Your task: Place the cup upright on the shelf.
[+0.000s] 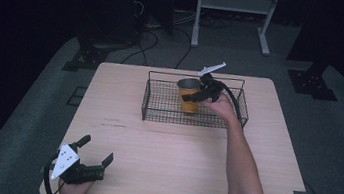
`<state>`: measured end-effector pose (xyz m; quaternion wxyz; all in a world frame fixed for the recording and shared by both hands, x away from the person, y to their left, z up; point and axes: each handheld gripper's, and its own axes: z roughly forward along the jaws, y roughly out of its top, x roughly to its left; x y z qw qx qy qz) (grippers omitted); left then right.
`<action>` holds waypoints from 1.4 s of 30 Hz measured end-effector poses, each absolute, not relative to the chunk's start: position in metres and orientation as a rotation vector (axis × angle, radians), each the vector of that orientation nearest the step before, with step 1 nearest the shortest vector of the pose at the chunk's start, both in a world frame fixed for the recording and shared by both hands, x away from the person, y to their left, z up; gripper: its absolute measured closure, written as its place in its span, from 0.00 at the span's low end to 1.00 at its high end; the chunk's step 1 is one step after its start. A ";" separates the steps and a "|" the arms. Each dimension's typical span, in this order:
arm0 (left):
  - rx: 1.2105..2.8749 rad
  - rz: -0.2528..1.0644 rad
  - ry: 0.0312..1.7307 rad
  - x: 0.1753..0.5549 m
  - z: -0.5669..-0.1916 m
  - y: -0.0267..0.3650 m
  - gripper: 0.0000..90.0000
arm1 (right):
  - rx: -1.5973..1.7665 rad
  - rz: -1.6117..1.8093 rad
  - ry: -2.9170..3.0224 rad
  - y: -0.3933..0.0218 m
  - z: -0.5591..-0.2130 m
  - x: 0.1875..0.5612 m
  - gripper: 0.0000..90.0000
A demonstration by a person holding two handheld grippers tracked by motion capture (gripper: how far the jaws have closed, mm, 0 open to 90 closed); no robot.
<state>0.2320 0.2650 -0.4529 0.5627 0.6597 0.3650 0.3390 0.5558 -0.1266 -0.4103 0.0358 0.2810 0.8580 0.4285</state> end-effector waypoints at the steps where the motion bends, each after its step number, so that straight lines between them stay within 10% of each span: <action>1: 1.553 0.798 0.859 0.232 -0.453 0.265 0.00 | 0.863 1.316 2.636 -0.127 -0.410 0.556 0.17; 42: 1.558 0.800 0.858 0.232 -0.453 0.263 0.00 | 0.788 1.009 2.740 -0.134 -0.405 0.540 0.16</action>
